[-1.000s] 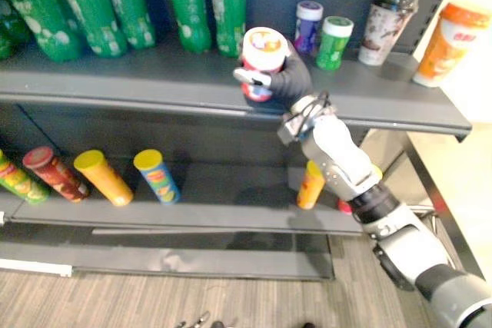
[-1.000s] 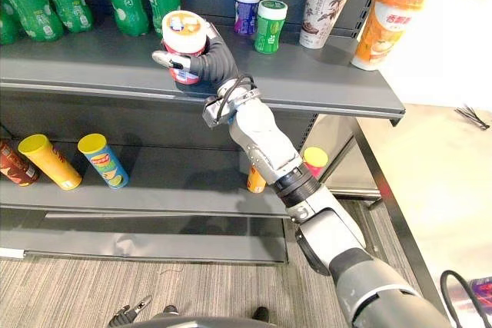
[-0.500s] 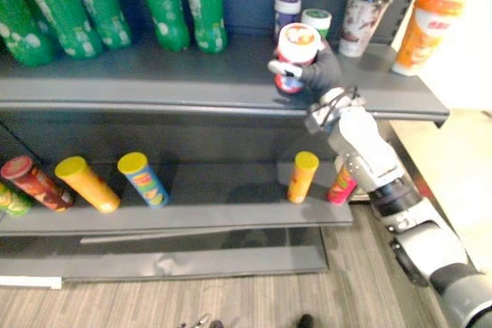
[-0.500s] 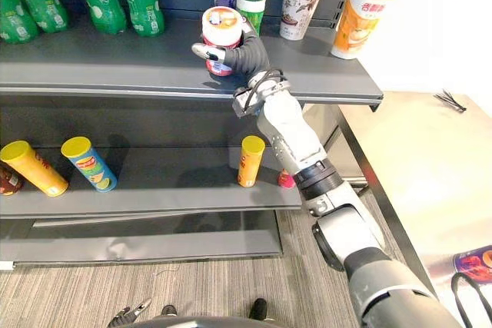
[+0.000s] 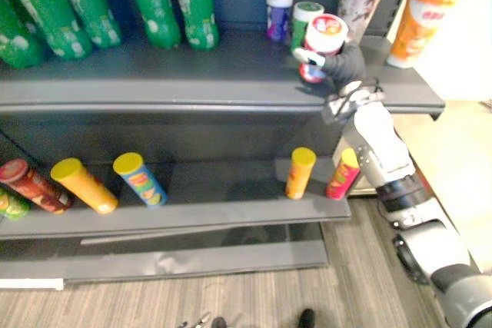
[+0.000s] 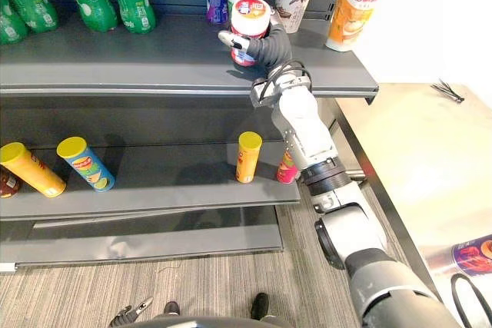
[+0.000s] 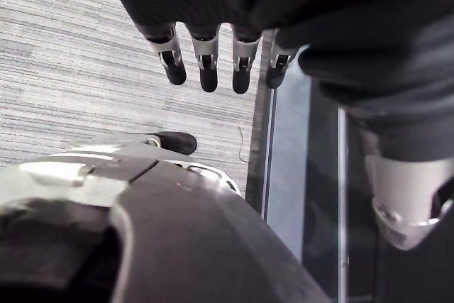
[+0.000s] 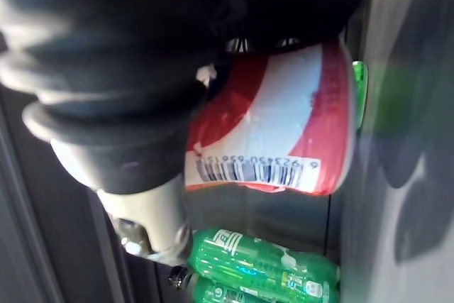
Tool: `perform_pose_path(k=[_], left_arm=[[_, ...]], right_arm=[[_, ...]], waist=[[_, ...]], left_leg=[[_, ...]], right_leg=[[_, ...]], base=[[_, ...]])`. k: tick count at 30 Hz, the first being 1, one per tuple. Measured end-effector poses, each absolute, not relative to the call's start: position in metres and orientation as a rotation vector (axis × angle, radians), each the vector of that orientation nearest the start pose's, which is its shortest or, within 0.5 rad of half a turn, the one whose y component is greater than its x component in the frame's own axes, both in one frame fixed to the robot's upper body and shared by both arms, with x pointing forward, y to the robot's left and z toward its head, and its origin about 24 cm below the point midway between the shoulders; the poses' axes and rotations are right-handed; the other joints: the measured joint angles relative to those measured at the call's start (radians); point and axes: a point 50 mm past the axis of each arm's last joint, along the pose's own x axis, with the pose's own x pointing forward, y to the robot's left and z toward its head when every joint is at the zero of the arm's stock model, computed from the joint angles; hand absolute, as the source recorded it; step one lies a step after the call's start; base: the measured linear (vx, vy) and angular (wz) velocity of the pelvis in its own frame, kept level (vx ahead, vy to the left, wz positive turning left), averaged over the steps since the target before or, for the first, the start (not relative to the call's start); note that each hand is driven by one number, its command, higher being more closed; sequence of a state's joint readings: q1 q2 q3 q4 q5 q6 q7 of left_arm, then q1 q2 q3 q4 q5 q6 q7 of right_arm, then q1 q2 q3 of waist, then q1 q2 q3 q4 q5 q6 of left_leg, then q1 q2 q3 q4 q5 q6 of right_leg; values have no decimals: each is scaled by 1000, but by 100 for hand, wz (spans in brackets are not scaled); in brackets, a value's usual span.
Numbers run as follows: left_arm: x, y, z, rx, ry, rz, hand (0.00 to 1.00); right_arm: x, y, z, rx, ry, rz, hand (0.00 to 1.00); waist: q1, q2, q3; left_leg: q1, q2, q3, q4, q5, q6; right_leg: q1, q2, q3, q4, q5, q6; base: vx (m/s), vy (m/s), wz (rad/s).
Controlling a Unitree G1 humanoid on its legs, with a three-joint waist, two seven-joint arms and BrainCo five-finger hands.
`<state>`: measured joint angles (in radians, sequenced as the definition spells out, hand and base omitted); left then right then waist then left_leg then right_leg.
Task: Put the gum and the chips on the shelf.
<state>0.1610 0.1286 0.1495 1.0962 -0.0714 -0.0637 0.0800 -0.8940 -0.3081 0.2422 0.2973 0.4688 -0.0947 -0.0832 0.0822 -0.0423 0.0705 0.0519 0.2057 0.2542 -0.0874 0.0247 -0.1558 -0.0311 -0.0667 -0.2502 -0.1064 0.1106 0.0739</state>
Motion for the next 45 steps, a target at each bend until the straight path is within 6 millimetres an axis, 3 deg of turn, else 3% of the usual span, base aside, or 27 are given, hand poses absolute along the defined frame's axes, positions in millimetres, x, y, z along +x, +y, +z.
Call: perform_pose_path(k=[29, 30, 45], left_arm=[[55, 223, -164, 20, 1165, 353, 0], [55, 223, -164, 20, 1165, 353, 0], [56, 224, -164, 18, 1162, 358, 0]], right_arm=[[359, -100, 253, 69, -589, 319, 100], [359, -100, 253, 70, -594, 321, 0], [358, -96, 255, 69, -597, 336, 0]], waist=[[0, -1, 10], [0, -2, 11], [0, -6, 15]], left_leg=[[-9, 2, -4, 1, 0, -1], [-9, 3, -4, 1, 0, -1], [-9, 12, -3, 3, 0, -2]], right_leg=[[-1, 1, -3, 0, 0, 0], [-1, 2, -3, 0, 0, 0], [-1, 11, -3, -1, -1, -1]], base=[[0, 0, 0], [0, 0, 0], [0, 0, 0]])
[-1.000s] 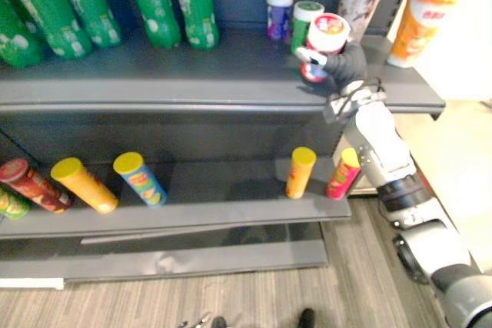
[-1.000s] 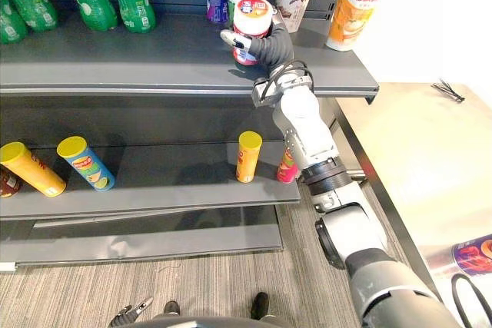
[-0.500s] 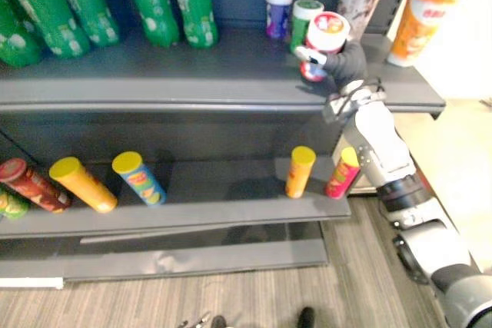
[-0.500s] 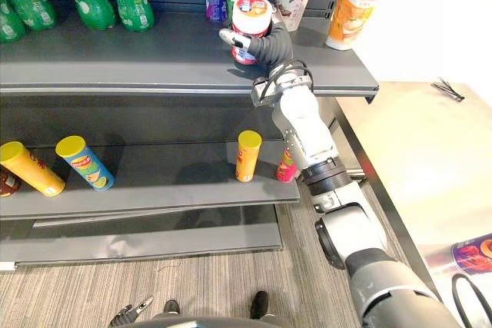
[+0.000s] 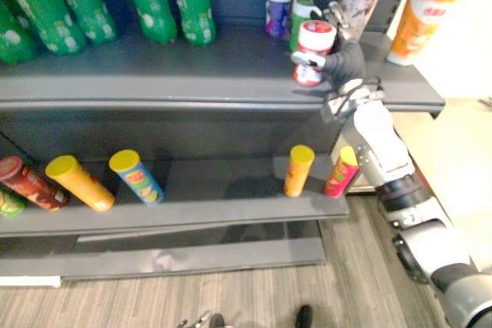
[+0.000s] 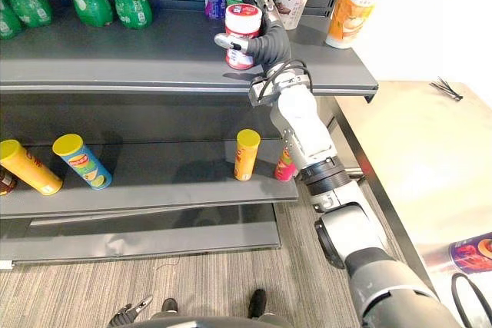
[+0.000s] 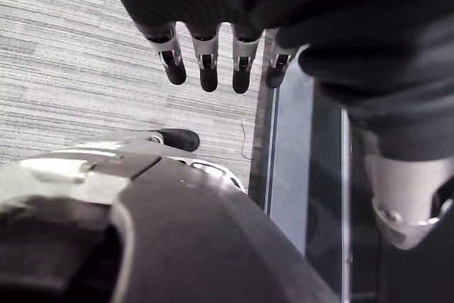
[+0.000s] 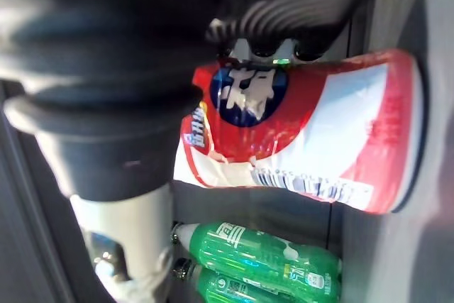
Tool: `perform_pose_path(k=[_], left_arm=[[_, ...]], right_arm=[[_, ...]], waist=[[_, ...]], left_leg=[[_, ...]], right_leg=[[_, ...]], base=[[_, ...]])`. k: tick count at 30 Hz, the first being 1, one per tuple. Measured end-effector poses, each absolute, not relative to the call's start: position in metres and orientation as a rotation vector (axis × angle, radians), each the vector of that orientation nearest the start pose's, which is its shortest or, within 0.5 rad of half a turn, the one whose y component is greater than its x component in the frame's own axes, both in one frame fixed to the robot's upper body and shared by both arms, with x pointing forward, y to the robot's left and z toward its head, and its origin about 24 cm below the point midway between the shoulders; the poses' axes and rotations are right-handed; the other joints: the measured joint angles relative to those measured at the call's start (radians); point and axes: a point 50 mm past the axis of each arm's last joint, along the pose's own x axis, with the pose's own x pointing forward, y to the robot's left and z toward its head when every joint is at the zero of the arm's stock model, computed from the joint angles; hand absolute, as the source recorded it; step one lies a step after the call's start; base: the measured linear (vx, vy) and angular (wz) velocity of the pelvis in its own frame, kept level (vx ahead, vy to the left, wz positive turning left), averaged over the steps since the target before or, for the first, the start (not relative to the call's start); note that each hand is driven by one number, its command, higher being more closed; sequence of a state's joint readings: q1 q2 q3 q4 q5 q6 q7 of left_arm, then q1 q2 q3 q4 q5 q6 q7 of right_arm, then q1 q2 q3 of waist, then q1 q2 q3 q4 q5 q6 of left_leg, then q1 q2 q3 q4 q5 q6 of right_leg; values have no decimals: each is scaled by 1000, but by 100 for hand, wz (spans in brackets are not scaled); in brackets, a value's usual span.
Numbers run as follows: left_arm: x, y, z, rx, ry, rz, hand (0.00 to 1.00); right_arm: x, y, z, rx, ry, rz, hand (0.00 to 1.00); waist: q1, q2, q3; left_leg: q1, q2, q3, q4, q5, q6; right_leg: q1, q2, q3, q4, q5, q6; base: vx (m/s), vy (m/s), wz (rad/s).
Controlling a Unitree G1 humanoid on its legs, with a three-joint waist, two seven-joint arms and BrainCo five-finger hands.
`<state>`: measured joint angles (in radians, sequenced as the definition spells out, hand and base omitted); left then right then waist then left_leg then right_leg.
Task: Put the gum and the chips on the shelf.
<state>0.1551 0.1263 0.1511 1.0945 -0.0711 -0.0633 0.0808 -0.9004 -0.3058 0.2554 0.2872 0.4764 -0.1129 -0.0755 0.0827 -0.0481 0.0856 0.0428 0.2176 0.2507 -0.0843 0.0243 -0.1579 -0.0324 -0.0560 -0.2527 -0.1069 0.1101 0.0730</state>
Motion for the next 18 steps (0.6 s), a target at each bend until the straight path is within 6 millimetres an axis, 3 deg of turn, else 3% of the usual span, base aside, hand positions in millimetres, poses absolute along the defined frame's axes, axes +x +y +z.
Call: perform_pose_path(k=[18], left_arm=[[58, 224, -164, 18, 1158, 361, 0]], right_arm=[[359, -99, 260, 81, -606, 287, 0]], waist=[[2, -3, 3]], left_leg=[[10, 4, 5, -1, 5, 0]], right_leg=[[1, 5, 3, 0, 6, -8]], base=[[0, 0, 0]])
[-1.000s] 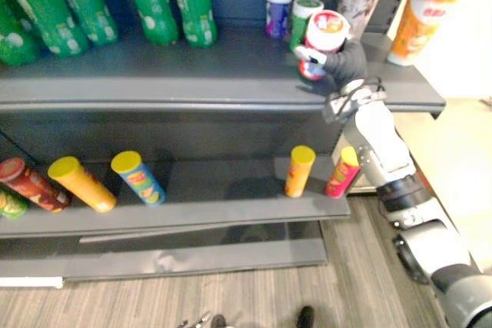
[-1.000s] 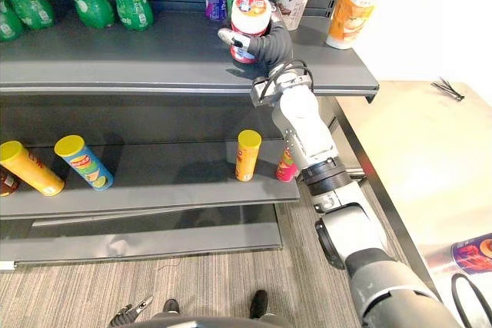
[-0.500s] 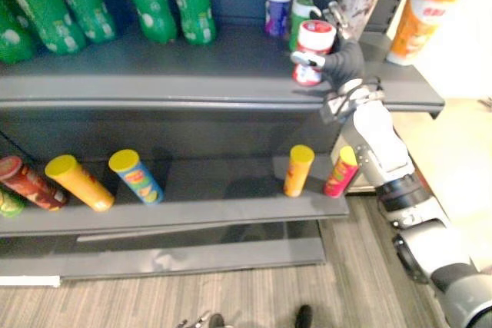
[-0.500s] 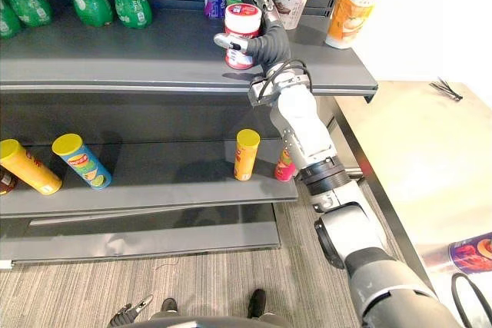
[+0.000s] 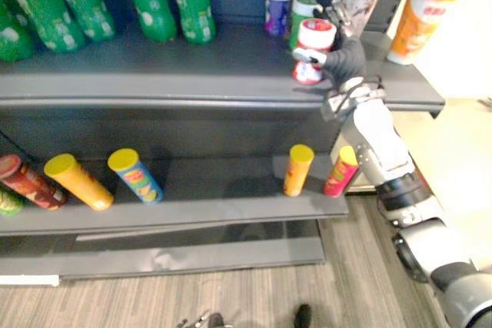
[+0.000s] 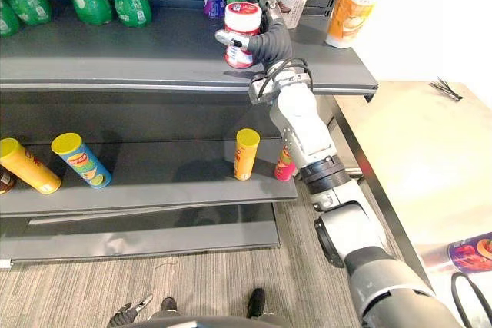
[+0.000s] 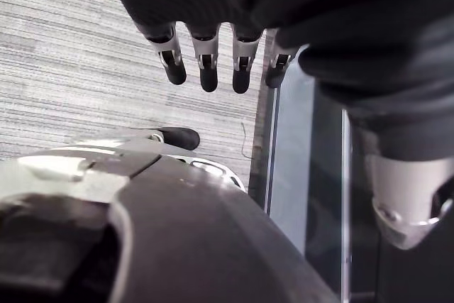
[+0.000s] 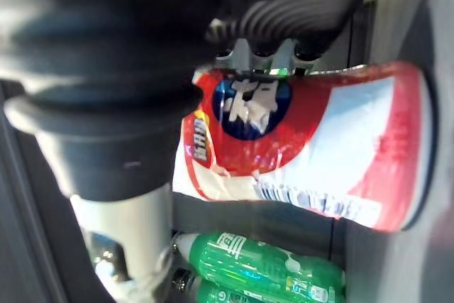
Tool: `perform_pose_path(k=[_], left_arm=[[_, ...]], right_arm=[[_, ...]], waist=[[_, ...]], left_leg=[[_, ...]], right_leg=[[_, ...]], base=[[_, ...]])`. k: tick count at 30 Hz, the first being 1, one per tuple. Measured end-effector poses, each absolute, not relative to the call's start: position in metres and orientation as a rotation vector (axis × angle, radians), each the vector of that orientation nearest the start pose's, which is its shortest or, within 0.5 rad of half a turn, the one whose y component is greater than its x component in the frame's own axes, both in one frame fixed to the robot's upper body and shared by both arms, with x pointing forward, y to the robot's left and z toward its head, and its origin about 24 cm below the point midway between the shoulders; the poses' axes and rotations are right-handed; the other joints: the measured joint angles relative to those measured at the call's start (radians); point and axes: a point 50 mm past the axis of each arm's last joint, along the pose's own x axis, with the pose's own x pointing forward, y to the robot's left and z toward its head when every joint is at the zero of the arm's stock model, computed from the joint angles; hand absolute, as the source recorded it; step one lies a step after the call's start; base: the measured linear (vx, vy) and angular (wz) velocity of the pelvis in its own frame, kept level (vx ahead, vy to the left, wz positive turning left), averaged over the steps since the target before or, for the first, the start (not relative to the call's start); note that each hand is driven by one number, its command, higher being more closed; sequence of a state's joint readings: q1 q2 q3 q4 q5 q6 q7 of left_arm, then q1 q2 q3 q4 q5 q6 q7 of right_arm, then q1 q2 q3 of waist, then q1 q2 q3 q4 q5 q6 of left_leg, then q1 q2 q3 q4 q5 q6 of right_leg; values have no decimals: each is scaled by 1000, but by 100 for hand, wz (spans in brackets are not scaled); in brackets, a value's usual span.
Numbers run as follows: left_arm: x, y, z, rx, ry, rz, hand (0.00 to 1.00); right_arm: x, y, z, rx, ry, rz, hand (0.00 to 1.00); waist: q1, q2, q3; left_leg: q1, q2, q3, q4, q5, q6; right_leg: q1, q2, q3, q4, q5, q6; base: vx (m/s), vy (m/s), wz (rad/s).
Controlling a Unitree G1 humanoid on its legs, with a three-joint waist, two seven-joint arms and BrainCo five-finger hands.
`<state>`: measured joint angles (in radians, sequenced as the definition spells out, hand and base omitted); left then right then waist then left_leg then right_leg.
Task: Put the gum and the chips on the shelf.
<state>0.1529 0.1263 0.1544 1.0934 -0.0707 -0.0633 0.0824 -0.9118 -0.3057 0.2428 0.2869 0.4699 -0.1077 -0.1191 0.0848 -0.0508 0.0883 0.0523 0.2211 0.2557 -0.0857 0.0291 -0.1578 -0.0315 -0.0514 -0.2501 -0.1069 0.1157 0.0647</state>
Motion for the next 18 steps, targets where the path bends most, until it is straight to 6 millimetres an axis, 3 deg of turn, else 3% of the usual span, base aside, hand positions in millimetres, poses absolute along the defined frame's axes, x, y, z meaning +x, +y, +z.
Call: perform_pose_path(k=[4, 8, 10, 13, 18], left_arm=[[57, 224, -164, 21, 1159, 359, 0], [59, 224, -163, 23, 1153, 357, 0], [59, 224, -163, 24, 1152, 357, 0], [59, 224, -163, 25, 1153, 355, 0], [60, 224, -163, 31, 1152, 351, 0]], right_arm=[[356, -102, 266, 97, -634, 274, 0], [346, -123, 314, 112, -803, 218, 0], [330, -133, 342, 129, -940, 191, 0], [321, -139, 350, 143, -1004, 175, 0], [310, -158, 344, 174, -1041, 128, 0]], waist=[[-3, 0, 1], [0, 2, 3], [0, 2, 3], [-5, 2, 3], [-8, 2, 3]], left_leg=[[3, 0, 5, 0, 1, 0], [4, 0, 6, 0, 4, -5], [7, -1, 9, 0, 3, -6], [21, -3, 27, 0, 1, -5], [26, -6, 37, 0, -3, -2]], right_leg=[[0, 1, 6, 0, 1, 0], [0, 1, 7, 0, 1, -1], [1, 1, 12, 0, 1, -1], [3, 1, 26, 0, 1, -1], [3, 0, 36, 0, 1, -1]], base=[[0, 0, -3], [0, 0, 0], [0, 0, -4], [32, 13, -14], [21, 11, -5]])
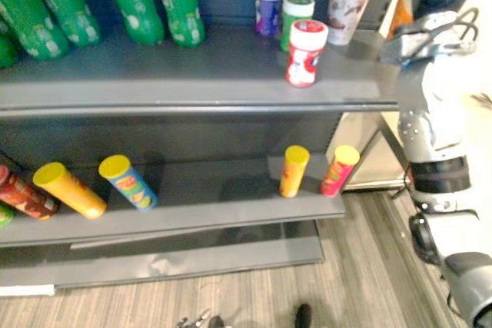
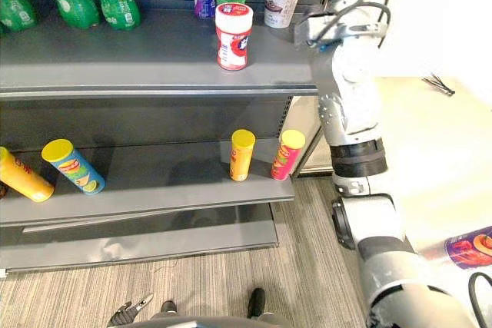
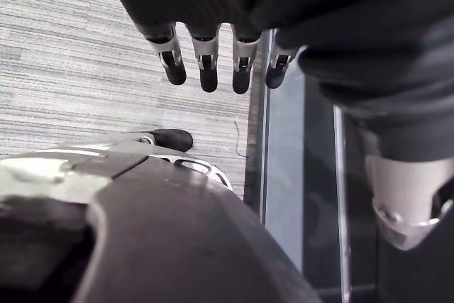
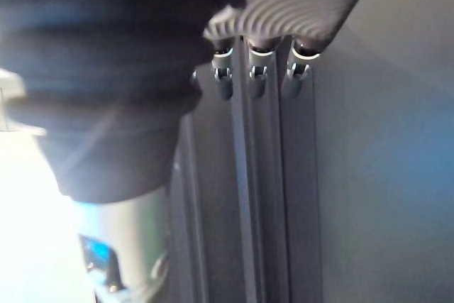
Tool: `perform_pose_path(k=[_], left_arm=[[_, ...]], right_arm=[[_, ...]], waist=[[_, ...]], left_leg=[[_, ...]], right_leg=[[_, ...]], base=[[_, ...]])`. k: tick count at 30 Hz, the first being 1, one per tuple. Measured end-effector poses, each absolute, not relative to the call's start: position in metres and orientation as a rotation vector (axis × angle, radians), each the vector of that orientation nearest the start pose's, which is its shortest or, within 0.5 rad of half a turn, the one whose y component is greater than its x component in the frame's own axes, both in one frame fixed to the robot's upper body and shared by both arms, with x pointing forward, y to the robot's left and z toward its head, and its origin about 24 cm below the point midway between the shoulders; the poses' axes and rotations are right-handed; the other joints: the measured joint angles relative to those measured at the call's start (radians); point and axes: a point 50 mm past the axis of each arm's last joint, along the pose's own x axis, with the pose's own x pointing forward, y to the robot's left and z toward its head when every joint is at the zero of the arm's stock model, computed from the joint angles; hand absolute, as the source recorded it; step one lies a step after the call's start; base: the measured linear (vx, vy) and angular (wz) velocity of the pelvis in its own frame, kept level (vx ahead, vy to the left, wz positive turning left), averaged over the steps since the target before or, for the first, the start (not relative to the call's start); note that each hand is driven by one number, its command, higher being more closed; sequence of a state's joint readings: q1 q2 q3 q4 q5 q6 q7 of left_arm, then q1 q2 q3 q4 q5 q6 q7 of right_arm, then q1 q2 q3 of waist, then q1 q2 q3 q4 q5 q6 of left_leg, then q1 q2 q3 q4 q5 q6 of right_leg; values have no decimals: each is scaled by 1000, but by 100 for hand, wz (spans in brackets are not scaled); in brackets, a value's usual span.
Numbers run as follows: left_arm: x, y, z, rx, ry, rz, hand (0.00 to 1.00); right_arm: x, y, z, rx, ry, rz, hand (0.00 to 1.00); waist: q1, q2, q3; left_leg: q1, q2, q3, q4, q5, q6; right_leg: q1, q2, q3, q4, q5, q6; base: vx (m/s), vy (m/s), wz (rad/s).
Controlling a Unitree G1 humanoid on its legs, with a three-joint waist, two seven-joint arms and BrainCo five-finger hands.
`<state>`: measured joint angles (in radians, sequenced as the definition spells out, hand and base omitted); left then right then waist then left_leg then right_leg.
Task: Put the gum and the chips on the shelf.
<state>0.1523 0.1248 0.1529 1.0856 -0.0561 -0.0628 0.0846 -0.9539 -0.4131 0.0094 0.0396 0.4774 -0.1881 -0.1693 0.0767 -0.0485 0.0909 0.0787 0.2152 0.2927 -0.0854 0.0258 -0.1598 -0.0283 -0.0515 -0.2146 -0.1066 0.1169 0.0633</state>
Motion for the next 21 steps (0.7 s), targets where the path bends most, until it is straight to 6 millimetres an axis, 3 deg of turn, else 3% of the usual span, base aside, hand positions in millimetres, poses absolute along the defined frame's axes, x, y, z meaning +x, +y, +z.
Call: perform_pose_path(k=[4, 8, 13, 17, 21], left_arm=[[57, 224, -164, 36, 1160, 359, 0], [55, 224, -164, 62, 1167, 343, 0], [46, 222, -166, 57, 1197, 349, 0], [42, 221, -167, 53, 1207, 351, 0], [38, 220, -167, 52, 1211, 371, 0]], right_arm=[[297, -176, 329, 208, -1069, 82, 0], [266, -214, 305, 236, -1119, -40, 0], [224, -260, 258, 214, -1085, -291, 0], [200, -274, 218, 170, -983, -461, 0], [181, -281, 169, 73, -771, -602, 0]], waist=[[-14, 0, 0], [-23, 2, -1], [-62, 19, -11], [-82, 33, -20], [-100, 45, -27]], left_leg=[[13, -1, 10, 0, -5, 0], [19, -4, 27, 1, -12, 0], [18, -8, 31, 0, -17, 1], [18, -9, 32, 3, -25, 0], [14, -12, 27, 4, -34, 0]], right_leg=[[6, 0, 9, 0, 0, 0], [2, -1, 27, 0, 0, 1], [-3, -4, 31, 0, -1, 1], [-2, -5, 33, 0, -1, 2], [-3, -11, 28, -1, -5, 7]], base=[[22, 14, -6], [19, 15, -13], [12, 6, -1], [8, 3, 0], [1, 4, 2]])
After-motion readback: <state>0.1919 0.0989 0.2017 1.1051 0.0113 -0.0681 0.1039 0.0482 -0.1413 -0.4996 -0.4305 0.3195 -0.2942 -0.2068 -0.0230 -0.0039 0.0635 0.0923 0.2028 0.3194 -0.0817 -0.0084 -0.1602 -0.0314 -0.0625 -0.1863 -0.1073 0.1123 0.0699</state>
